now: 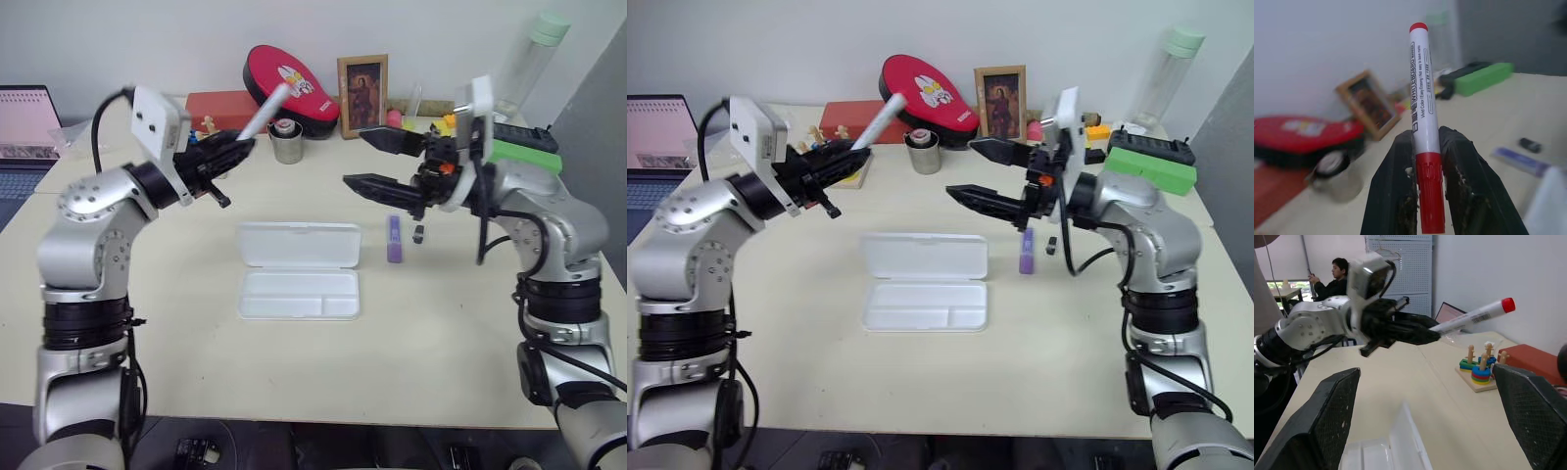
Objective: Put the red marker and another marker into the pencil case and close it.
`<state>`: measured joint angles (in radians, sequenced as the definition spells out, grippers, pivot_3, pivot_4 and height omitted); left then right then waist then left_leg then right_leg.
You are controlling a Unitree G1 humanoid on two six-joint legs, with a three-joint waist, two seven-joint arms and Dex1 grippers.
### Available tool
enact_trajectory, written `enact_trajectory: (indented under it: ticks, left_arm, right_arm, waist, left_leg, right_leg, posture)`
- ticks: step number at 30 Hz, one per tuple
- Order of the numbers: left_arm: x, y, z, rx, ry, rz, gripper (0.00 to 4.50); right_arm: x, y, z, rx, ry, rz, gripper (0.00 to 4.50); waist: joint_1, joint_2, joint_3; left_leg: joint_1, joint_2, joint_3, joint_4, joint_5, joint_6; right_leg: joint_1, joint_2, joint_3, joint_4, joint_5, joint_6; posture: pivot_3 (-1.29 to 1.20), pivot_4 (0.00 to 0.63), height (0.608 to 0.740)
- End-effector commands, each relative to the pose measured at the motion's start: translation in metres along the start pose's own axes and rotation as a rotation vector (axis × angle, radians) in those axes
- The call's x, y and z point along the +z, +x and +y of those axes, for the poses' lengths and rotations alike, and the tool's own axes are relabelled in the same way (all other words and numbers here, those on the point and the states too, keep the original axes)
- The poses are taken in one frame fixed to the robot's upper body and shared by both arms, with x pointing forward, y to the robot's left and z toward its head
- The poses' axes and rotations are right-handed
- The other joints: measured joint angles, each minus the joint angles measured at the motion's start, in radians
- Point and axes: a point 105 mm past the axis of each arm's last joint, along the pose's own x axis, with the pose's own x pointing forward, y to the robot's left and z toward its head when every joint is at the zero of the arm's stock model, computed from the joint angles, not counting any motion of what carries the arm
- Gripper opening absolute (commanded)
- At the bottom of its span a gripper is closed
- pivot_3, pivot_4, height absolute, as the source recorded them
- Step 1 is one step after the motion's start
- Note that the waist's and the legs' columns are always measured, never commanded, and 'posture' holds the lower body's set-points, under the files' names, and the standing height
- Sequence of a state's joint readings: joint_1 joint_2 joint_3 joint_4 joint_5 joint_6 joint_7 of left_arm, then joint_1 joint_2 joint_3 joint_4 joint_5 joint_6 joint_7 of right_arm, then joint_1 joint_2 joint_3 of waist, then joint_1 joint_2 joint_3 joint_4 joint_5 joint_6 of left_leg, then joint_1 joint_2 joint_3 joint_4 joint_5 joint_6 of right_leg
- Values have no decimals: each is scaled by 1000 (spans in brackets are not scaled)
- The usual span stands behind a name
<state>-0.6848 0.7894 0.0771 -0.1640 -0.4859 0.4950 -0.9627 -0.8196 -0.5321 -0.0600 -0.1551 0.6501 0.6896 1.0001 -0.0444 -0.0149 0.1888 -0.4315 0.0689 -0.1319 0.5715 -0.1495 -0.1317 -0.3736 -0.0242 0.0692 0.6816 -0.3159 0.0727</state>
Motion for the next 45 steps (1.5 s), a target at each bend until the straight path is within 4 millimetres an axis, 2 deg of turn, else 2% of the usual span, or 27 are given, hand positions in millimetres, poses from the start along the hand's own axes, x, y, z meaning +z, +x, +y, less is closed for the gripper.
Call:
enact_trajectory:
  ticks: [1,3,5,10,12,18,19,20,21,22,28,31,35,38,41,45]
  left_arm:
    - [-3,4,-40,-288,48,86,424]
    - [-28,-3,-56,-415,78,233,424]
    - [-60,-8,-59,-467,137,374,424]
    - [-99,-4,-53,-477,194,494,424]
    - [-109,-1,-52,-476,211,519,424]
    - [-117,5,-61,-532,168,510,424]
    - [-117,5,-62,-537,161,511,424]
    - [-117,5,-63,-540,156,510,1125]
    - [-117,6,-63,-541,154,509,1194]
    - [-117,6,-63,-540,151,508,1504]
    - [-116,6,-64,-526,132,502,2512]
    - [-104,11,-60,-481,101,436,3105]
    - [-55,30,-46,-335,-45,146,3839]
    - [-28,41,-37,-219,-123,-23,4391]
    - [-17,49,-37,-150,-162,-105,4448]
    - [-16,57,-47,-122,-201,-131,4448]
  right_arm:
    - [-1,-15,7,2,-27,43,4500]
    - [-7,-22,5,-35,-25,74,4500]
    - [-12,-26,6,-61,-28,100,4500]
    - [-18,-26,15,-72,-26,123,4500]
    - [-20,-26,18,-80,-29,135,4500]
    - [-24,-27,22,-103,-25,167,4500]
    - [-25,-28,23,-107,-22,173,4500]
    - [-27,-28,23,-110,-21,178,4500]
    - [-27,-29,23,-112,-19,182,4500]
    - [-28,-29,24,-114,-17,186,4500]
    - [-34,-29,26,-113,1,201,4500]
    - [-41,-30,23,-131,24,220,4500]
    - [-77,-35,-3,-323,61,366,4500]
    - [-102,-35,-12,-429,104,451,4500]
    - [-127,-35,-17,-531,151,534,4500]
    - [-157,-35,-25,-713,236,607,4500]
  waist:
    - [-3,1,0]
    - [-8,1,1]
    - [-15,3,2]
    - [-13,3,2]
    - [-11,3,2]
    - [-9,3,2]
    - [-9,3,2]
    - [-9,3,2]
    - [-9,3,2]
    - [-10,3,2]
    - [-10,3,2]
    - [-10,3,2]
    - [-10,3,2]
    - [-8,2,2]
    - [-10,2,2]
    - [-16,2,2]
  left_leg:
    - [1,0,0,0,0,0]
    - [1,0,0,1,0,0]
    - [1,0,1,1,0,0]
    - [0,0,2,1,0,0]
    - [-1,0,2,1,0,0]
    - [-1,0,1,1,0,0]
    - [-1,0,1,1,0,0]
    - [-1,0,1,1,0,0]
    - [-1,0,1,1,0,0]
    - [-1,0,1,1,0,0]
    - [-1,0,1,1,0,0]
    - [-1,0,1,1,0,0]
    - [-1,0,0,2,0,0]
    - [-1,0,0,3,0,0]
    - [-1,0,0,3,0,0]
    - [-1,0,0,3,0,0]
  right_leg:
    - [0,0,0,0,0,0]
    - [0,0,0,1,0,0]
    - [0,0,2,0,0,0]
    - [-2,1,2,0,0,0]
    - [-2,1,2,0,0,0]
    - [-2,1,2,0,0,0]
    - [-2,1,2,0,0,0]
    - [-2,1,2,0,0,0]
    - [-2,1,2,0,0,0]
    - [-2,1,2,0,0,0]
    - [-2,1,2,1,0,0]
    - [-2,1,2,1,0,0]
    - [-1,1,1,1,0,0]
    - [-1,1,1,1,0,0]
    - [-1,1,1,1,0,0]
    - [-1,1,1,2,0,0]
  posture:
    - [0,150,740]
    - [0,150,740]
    - [0,150,740]
    - [0,150,740]
    - [0,150,740]
    - [0,150,740]
    - [0,150,740]
    - [0,150,740]
    - [0,150,740]
    - [0,150,740]
    - [0,150,740]
    - [0,150,740]
    - [0,150,740]
    - [0,150,740]
    - [0,150,740]
    - [0,150,740]
